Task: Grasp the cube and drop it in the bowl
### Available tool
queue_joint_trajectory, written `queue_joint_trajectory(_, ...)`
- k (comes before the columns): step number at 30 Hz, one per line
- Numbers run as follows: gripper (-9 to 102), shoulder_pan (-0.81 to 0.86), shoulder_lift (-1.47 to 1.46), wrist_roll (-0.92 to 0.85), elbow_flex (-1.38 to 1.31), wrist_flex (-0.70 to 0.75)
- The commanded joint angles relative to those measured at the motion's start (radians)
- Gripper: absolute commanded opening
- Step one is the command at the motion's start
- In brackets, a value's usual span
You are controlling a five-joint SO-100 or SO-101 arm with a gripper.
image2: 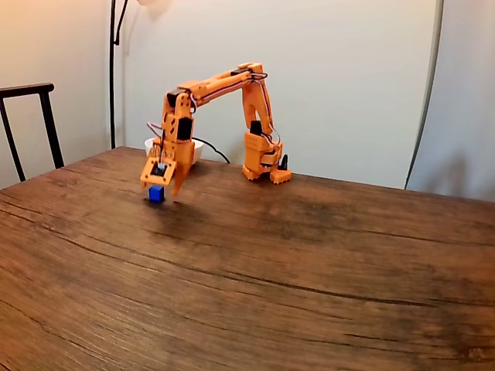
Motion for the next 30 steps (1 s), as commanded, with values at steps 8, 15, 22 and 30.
queue_joint_trajectory(8,36,-0.006,-0.044,0.009,-0.038,-0.008)
queue_joint_trajectory(15,30,-0.005,-0.057,0.009,-0.038,-0.008)
queue_joint_trajectory(22,19,-0.002,-0.057,0.029,-0.038,-0.009)
queue_joint_trajectory(30,11,-0.002,-0.057,0.029,-0.038,-0.009)
